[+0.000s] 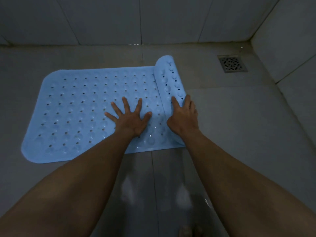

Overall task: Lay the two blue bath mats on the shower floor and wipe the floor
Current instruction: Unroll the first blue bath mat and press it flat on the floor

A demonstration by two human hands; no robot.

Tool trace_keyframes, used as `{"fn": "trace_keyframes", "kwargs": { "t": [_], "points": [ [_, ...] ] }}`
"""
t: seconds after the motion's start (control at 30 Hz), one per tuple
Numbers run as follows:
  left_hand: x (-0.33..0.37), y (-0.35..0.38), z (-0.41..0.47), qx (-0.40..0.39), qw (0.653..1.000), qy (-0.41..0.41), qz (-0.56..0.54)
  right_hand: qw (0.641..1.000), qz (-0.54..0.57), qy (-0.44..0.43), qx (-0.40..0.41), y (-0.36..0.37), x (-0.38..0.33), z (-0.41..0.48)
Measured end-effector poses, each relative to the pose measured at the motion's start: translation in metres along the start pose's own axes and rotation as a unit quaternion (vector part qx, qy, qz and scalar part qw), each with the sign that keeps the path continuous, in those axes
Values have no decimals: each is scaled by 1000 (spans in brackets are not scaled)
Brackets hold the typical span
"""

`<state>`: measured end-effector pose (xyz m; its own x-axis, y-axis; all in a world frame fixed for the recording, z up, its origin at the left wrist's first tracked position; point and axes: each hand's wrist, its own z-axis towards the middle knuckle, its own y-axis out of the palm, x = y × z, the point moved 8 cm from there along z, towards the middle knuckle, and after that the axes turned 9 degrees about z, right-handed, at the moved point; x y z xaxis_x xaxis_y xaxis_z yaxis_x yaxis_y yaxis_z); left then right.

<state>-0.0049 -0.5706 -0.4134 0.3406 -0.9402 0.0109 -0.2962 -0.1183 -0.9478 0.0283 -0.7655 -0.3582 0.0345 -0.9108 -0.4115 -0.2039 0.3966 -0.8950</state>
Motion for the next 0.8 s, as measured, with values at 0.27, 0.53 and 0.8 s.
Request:
{"fn": "trace_keyframes", "kwargs": {
  "t": [0.27,0.53,0.8],
  "points": [
    [4,3,5,-25,999,-3,20,996,-19,64,53,-12,27,5],
    [72,-3,5,22,993,111,39,982,-160,15,96,-19,47,1],
    [75,5,-1,101,987,115,44,962,-208,-88,151,-39,43,13]
  ]
}}
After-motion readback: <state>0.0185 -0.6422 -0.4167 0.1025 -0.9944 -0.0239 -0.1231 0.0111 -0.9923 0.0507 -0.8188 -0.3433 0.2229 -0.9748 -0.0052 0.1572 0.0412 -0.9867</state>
